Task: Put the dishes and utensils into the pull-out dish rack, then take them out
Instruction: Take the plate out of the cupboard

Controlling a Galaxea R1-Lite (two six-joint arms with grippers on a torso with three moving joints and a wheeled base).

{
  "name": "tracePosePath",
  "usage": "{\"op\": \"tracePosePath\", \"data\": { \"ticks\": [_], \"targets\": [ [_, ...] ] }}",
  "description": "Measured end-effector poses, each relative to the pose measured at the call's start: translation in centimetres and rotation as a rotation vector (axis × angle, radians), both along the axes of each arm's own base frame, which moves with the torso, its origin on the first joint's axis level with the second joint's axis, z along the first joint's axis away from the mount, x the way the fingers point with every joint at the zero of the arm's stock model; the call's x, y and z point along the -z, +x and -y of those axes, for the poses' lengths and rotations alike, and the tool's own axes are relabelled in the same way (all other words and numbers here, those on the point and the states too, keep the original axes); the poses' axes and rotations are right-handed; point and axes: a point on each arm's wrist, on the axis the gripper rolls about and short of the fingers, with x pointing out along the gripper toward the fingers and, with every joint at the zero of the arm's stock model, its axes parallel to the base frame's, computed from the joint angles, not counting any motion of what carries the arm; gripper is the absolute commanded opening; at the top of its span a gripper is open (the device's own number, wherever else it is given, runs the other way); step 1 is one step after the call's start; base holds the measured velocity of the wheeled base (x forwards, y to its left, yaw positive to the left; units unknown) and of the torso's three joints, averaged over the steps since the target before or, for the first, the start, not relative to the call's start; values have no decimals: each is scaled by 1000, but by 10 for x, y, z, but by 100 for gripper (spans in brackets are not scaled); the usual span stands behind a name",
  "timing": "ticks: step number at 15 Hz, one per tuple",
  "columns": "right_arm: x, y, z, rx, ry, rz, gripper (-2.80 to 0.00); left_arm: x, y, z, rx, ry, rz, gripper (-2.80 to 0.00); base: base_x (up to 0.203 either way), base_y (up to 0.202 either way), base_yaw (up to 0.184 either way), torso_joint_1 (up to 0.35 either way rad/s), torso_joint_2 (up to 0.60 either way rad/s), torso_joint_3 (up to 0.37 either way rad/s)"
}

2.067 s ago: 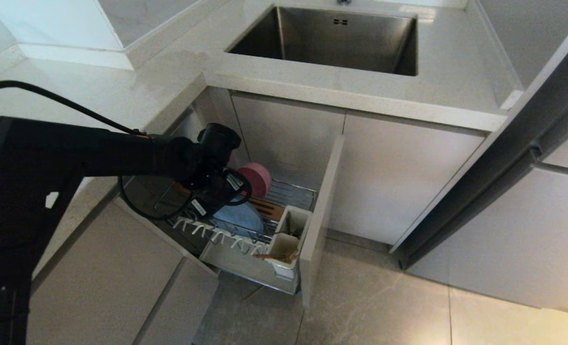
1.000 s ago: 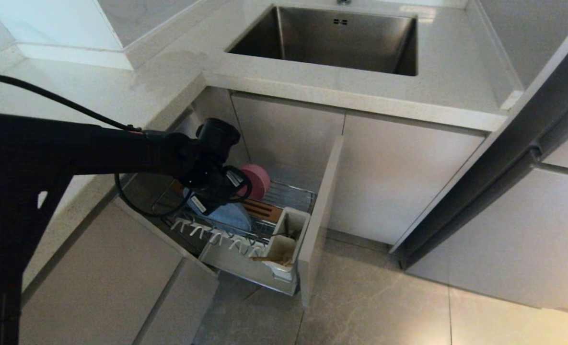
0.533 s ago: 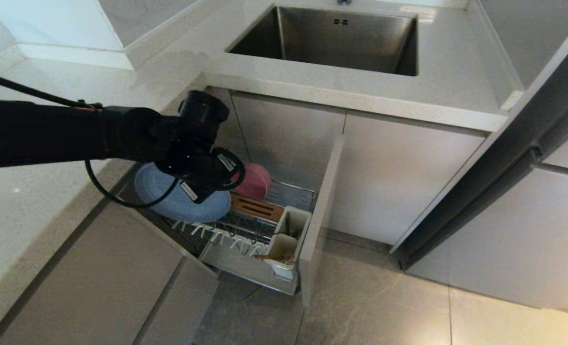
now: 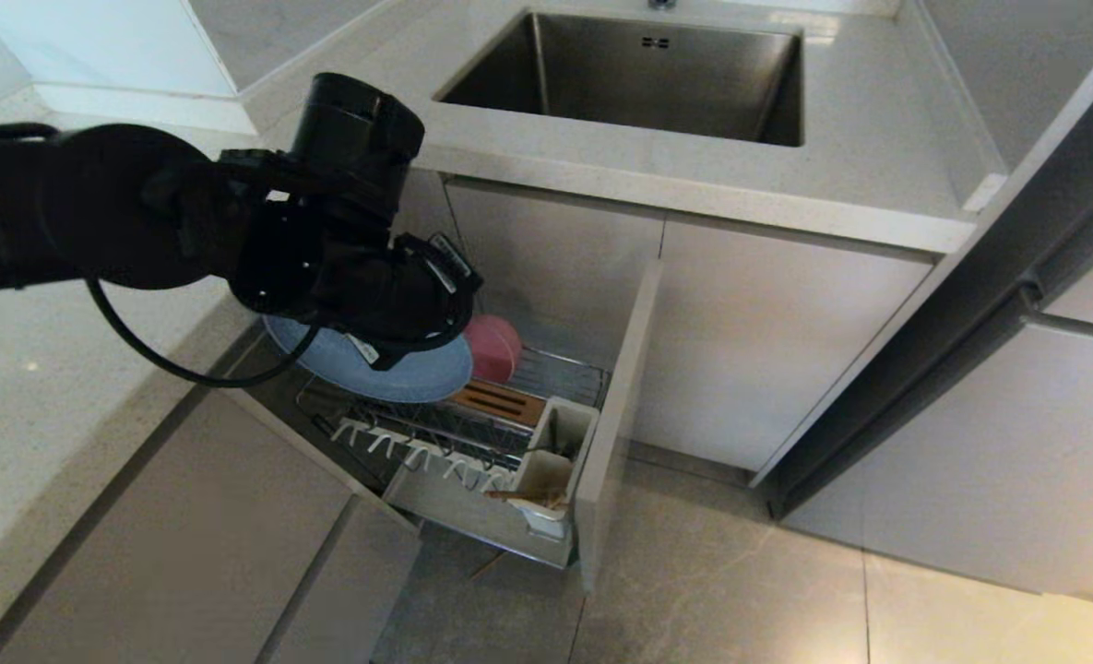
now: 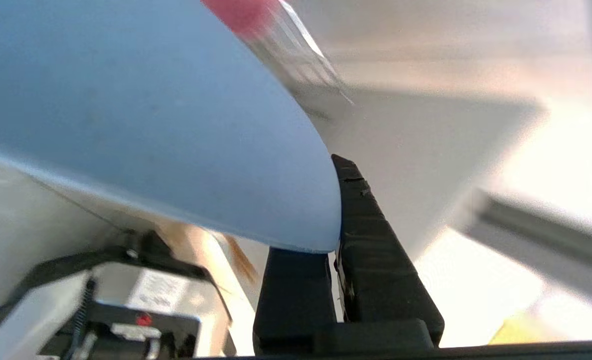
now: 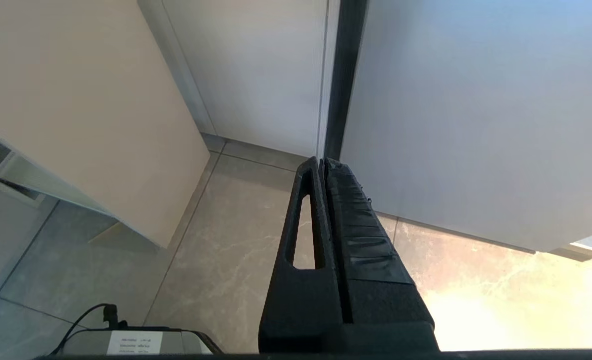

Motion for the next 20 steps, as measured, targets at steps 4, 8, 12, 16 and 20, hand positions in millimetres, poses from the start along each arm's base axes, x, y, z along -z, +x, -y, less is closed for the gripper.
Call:
{"op": "tracePosePath", "data": {
  "ticks": [4, 8, 12, 16, 20],
  "targets": [
    [0, 0, 0, 0, 0, 0, -280, -22, -50, 16, 131, -44, 32, -280, 0, 0, 0, 0, 0, 0],
    [0, 0, 0, 0, 0, 0, -280, -51, -88, 4, 196, -75, 98, -280, 0, 0, 0, 0, 0, 0],
    [0, 0, 0, 0, 0, 0, -280, -83, -102, -40, 130, -10, 225, -280, 0, 0, 0, 0, 0, 0],
    [0, 0, 0, 0, 0, 0, -280, -115, -116, -89, 65, 157, 389, -280, 0, 0, 0, 0, 0, 0],
    [0, 0, 0, 0, 0, 0, -280, -134, -122, -115, 69, 453, 488, -280, 0, 0, 0, 0, 0, 0]
  ]
}}
